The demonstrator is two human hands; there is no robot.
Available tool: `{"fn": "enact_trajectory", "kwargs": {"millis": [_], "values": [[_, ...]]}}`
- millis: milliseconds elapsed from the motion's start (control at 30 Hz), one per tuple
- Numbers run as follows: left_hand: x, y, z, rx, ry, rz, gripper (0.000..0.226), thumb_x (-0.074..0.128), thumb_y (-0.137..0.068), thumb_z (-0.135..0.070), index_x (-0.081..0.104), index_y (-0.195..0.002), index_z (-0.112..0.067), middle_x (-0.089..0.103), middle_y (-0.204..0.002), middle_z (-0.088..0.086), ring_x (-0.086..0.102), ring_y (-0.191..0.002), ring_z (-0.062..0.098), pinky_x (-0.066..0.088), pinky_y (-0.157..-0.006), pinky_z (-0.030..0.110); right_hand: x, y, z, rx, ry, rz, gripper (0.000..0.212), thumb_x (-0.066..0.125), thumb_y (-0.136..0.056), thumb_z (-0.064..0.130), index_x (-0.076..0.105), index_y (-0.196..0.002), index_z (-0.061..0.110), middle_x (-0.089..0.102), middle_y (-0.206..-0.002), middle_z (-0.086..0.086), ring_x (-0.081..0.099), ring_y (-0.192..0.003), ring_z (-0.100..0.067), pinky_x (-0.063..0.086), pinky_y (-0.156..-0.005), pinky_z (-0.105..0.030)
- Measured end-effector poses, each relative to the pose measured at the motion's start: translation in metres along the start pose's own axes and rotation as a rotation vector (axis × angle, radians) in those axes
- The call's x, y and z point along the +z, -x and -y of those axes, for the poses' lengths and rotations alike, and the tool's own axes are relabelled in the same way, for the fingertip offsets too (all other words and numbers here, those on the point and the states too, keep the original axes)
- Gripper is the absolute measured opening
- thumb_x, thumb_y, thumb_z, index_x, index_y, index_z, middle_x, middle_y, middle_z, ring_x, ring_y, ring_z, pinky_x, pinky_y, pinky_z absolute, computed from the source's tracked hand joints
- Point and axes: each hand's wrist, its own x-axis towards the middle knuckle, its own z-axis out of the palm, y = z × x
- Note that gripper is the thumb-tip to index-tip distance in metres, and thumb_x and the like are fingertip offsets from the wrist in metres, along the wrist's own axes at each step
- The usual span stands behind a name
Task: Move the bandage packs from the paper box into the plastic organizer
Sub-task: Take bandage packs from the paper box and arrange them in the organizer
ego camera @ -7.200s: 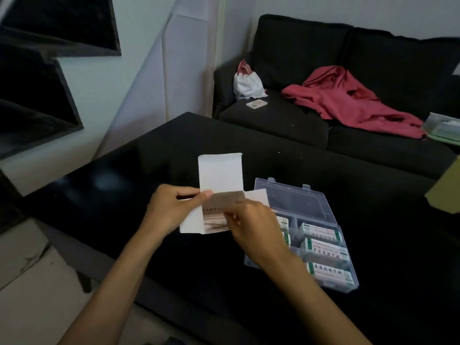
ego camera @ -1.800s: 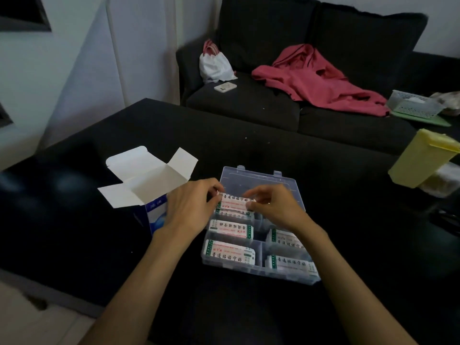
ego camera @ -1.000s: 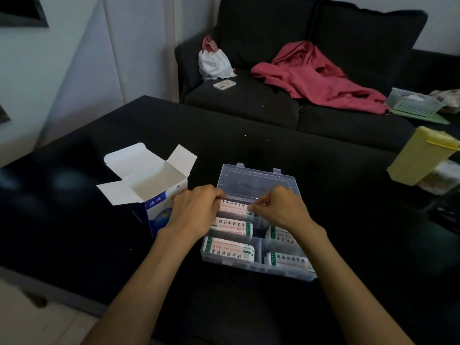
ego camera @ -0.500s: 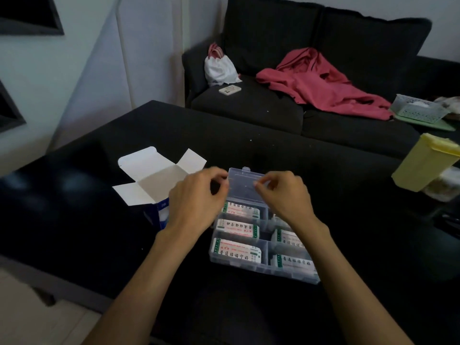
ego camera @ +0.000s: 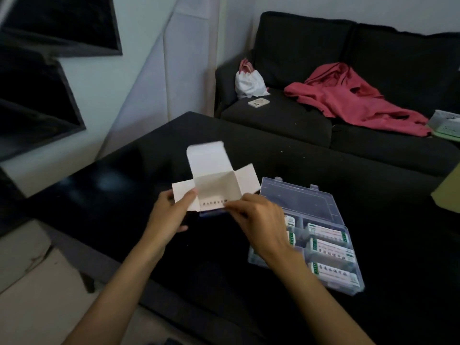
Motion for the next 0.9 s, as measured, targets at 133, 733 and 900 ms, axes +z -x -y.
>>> {"fn": "enact_trajectory", "kwargs": {"millis": [133,733,900], "values": [[0.016,0.011,-0.009,0.218,0.097,0.005,0.020,0.062,-0.091,-0.024,0.064,-0.110,-0.031,0.070,-0.092,-0.012,0.067,-0.085,0.006,0.053,-0.070,0.022,-0.001,0.013,-0.007,-0.001,-0.072,0.006,0.018,0.066,-0.084,0.030,0.076,-0.093,0.017,0.073,-0.087,-0.002,0.068,-0.073,-0.016,0.057,-0.064,-0.025],[0.050,0.000,-0.016,0.325,0.140,-0.215,0.025,0.075,-0.080,-0.023,0.073,-0.104,-0.018,0.071,-0.095,-0.009,0.066,-0.087,0.001,0.052,-0.074,0.015,-0.021,0.010,-0.020,0.210,-0.150,-0.019,0.027,0.060,-0.090,0.014,0.068,-0.115,0.017,0.072,-0.098,-0.001,0.064,-0.082,-0.014,0.055,-0.071,-0.028],[0.045,-0.004,-0.007,0.319,-0.016,-0.034,0.012,0.079,-0.075,-0.023,0.075,-0.085,-0.028,0.073,-0.092,-0.009,0.067,-0.090,0.002,0.052,-0.089,0.027,-0.012,0.005,-0.014,0.168,-0.079,0.225,0.022,0.054,-0.092,0.010,0.071,-0.106,0.015,0.071,-0.102,-0.005,0.065,-0.085,-0.021,0.050,-0.073,-0.028]]}}
